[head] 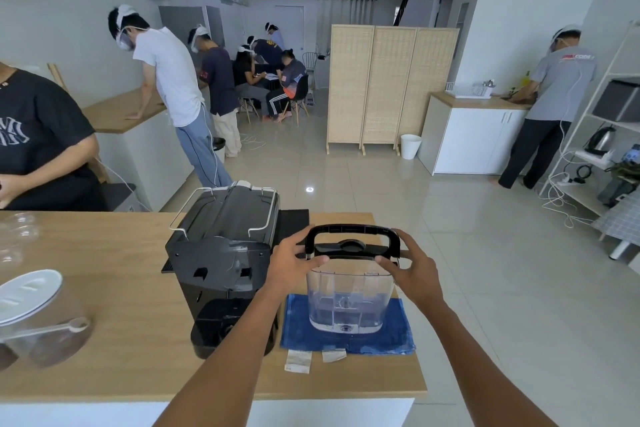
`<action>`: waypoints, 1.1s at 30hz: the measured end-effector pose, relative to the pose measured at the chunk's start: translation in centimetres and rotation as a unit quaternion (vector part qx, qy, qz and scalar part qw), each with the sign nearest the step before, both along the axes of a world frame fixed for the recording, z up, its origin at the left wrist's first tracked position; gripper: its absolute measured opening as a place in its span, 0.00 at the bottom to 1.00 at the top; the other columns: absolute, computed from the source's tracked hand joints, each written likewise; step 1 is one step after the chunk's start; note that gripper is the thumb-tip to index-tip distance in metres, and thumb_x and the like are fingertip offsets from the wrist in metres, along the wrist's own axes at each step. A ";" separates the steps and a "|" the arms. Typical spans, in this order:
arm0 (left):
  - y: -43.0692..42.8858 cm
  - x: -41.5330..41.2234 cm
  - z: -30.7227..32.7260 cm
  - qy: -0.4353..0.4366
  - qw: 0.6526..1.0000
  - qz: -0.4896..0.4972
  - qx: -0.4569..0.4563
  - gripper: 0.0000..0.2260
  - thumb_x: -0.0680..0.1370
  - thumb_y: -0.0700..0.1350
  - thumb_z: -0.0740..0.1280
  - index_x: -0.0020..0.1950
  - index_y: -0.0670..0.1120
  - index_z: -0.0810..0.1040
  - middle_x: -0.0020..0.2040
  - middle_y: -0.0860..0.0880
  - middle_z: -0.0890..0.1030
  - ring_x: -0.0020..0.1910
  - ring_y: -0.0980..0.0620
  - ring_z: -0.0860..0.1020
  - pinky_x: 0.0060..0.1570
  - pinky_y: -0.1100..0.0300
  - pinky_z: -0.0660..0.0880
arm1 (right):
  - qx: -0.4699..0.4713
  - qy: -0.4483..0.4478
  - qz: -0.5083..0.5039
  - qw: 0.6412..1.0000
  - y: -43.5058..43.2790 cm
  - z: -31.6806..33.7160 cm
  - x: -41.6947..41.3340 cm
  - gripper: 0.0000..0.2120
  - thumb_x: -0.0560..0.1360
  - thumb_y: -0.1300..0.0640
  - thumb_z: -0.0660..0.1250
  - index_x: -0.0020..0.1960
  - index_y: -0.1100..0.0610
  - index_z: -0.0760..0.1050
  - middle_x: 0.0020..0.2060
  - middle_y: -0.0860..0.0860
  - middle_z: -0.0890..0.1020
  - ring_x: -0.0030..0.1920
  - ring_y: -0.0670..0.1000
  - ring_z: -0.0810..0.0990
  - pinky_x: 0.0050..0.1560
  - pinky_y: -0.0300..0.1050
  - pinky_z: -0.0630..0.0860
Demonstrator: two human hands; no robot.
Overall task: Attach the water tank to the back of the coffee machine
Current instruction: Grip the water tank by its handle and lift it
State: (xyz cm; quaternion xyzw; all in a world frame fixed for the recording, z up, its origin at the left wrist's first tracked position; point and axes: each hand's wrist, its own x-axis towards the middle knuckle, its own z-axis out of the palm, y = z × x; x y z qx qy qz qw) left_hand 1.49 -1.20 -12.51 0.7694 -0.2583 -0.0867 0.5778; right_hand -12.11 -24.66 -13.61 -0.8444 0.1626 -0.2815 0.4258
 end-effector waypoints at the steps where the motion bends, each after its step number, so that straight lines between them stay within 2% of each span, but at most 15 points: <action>1: 0.0 -0.1 0.0 0.003 1.000 0.005 0.000 0.35 0.69 0.42 0.80 0.73 0.55 0.71 0.62 0.50 0.83 0.60 0.52 0.80 0.65 0.52 0.75 | -0.005 -0.003 -0.001 1.000 0.1 -0.1 -0.1 0.29 0.70 0.43 0.77 0.67 0.35 0.70 0.44 0.35 0.82 0.47 0.42 0.83 0.46 0.37 0.79; 4: 0.0 -0.5 -0.3 -0.011 0.999 0.040 -0.004 0.32 0.68 0.41 0.80 0.68 0.59 0.74 0.55 0.55 0.84 0.56 0.56 0.81 0.62 0.52 0.78 | -0.020 0.001 -0.014 1.000 0.5 -0.4 0.0 0.29 0.70 0.42 0.76 0.68 0.42 0.72 0.46 0.41 0.84 0.52 0.42 0.81 0.47 0.33 0.72; 8: -0.2 -1.0 -0.5 0.009 0.999 0.046 -0.001 0.31 0.68 0.54 0.80 0.70 0.58 0.75 0.58 0.56 0.83 0.57 0.60 0.79 0.60 0.59 0.76 | -0.014 0.013 -0.020 1.000 0.9 -0.4 0.0 0.28 0.71 0.32 0.69 0.68 0.37 0.69 0.49 0.39 0.82 0.50 0.37 0.79 0.47 0.31 0.71; 9: -0.2 -1.2 -0.4 0.010 0.999 0.053 0.004 0.29 0.69 0.59 0.77 0.69 0.60 0.75 0.58 0.57 0.82 0.57 0.60 0.78 0.60 0.59 0.75 | -0.010 0.013 -0.020 1.000 0.9 -0.4 0.0 0.25 0.73 0.31 0.66 0.68 0.35 0.69 0.50 0.39 0.82 0.49 0.39 0.80 0.47 0.32 0.75; 12: -0.7 -1.5 0.1 0.018 0.995 0.097 0.007 0.20 0.74 0.68 0.65 0.64 0.63 0.79 0.53 0.59 0.85 0.54 0.60 0.80 0.55 0.60 0.76 | 0.039 0.015 -0.045 0.998 1.2 -0.1 0.3 0.17 0.77 0.30 0.56 0.62 0.30 0.73 0.48 0.41 0.83 0.50 0.46 0.83 0.49 0.49 0.83; 15: -1.6 -1.3 0.4 0.040 0.984 0.172 0.019 0.21 0.76 0.68 0.60 0.58 0.58 0.84 0.32 0.57 0.83 0.36 0.61 0.80 0.35 0.63 0.71 | 0.073 0.044 -0.079 0.993 1.4 0.8 1.1 0.26 0.78 0.30 0.52 0.62 0.42 0.80 0.39 0.44 0.85 0.43 0.47 0.84 0.50 0.51 0.83; 17: -2.1 -1.5 0.7 0.067 0.976 0.208 0.009 0.20 0.75 0.68 0.62 0.53 0.58 0.86 0.30 0.59 0.82 0.35 0.60 0.80 0.32 0.63 0.68 | 0.102 0.055 -0.108 0.987 1.4 1.5 1.1 0.28 0.78 0.32 0.55 0.59 0.49 0.83 0.38 0.45 0.85 0.36 0.44 0.80 0.40 0.42 0.79; 18: -2.4 -1.8 1.1 0.082 0.973 0.215 0.001 0.18 0.74 0.68 0.64 0.51 0.60 0.86 0.29 0.61 0.82 0.36 0.60 0.80 0.32 0.63 0.68 | 0.122 0.058 -0.115 0.984 1.3 2.0 0.8 0.27 0.78 0.31 0.56 0.58 0.49 0.83 0.40 0.46 0.85 0.37 0.44 0.80 0.38 0.41 0.78; 20: -2.6 -1.7 1.3 0.109 0.969 0.224 -0.003 0.12 0.71 0.68 0.66 0.39 0.65 0.84 0.25 0.64 0.80 0.34 0.61 0.78 0.32 0.63 0.67 | 0.147 0.076 -0.115 0.979 1.5 2.4 1.0 0.21 0.76 0.31 0.60 0.53 0.44 0.82 0.39 0.46 0.83 0.40 0.50 0.82 0.41 0.48 0.82; 22: -2.7 -1.5 1.3 0.121 0.968 0.220 0.008 0.21 0.69 0.69 0.66 0.21 0.59 0.75 0.19 0.60 0.73 0.27 0.57 0.73 0.31 0.61 0.66 | 0.169 0.087 -0.103 0.976 1.5 2.7 1.3 0.14 0.76 0.31 0.61 0.42 0.38 0.78 0.34 0.45 0.81 0.40 0.50 0.81 0.42 0.50 0.84; 24: -2.8 -1.1 1.1 0.127 0.968 0.212 0.035 0.28 0.70 0.69 0.64 0.18 0.51 0.69 0.18 0.57 0.69 0.24 0.53 0.70 0.31 0.59 0.65 | 0.181 0.091 -0.092 0.975 1.7 3.0 1.3 0.13 0.76 0.33 0.62 0.36 0.36 0.76 0.33 0.43 0.80 0.39 0.47 0.79 0.39 0.47 0.82; 27: -2.4 -1.0 1.0 0.124 0.976 0.164 0.071 0.26 0.73 0.68 0.62 0.25 0.52 0.66 0.21 0.56 0.70 0.26 0.53 0.70 0.32 0.58 0.64 | 0.181 0.095 -0.069 0.977 1.3 2.8 1.3 0.16 0.77 0.36 0.62 0.32 0.35 0.78 0.30 0.38 0.78 0.37 0.43 0.76 0.42 0.48 0.81; 29: -2.0 -1.1 1.0 0.122 0.982 0.118 0.088 0.21 0.74 0.69 0.61 0.30 0.54 0.70 0.28 0.57 0.75 0.33 0.53 0.74 0.35 0.58 0.65 | 0.165 0.113 -0.039 0.979 0.9 2.2 1.4 0.12 0.77 0.37 0.62 0.48 0.37 0.82 0.38 0.42 0.82 0.43 0.46 0.80 0.54 0.55 0.82; 31: -1.6 -1.2 0.4 0.122 0.985 0.070 0.101 0.19 0.74 0.69 0.60 0.51 0.57 0.79 0.50 0.54 0.82 0.53 0.50 0.78 0.48 0.58 0.69 | 0.149 0.134 -0.027 0.979 0.9 1.7 1.2 0.26 0.77 0.36 0.62 0.72 0.46 0.74 0.58 0.50 0.84 0.58 0.54 0.80 0.64 0.59 0.78; 33: -1.3 -1.3 -0.4 0.120 0.986 0.047 0.105 0.30 0.76 0.67 0.62 0.75 0.54 0.68 0.71 0.52 0.73 0.70 0.48 0.70 0.62 0.55 0.65 | 0.114 0.149 -0.021 0.982 1.1 1.2 0.9 0.33 0.78 0.35 0.62 0.79 0.48 0.65 0.72 0.53 0.75 0.69 0.58 0.75 0.70 0.58 0.73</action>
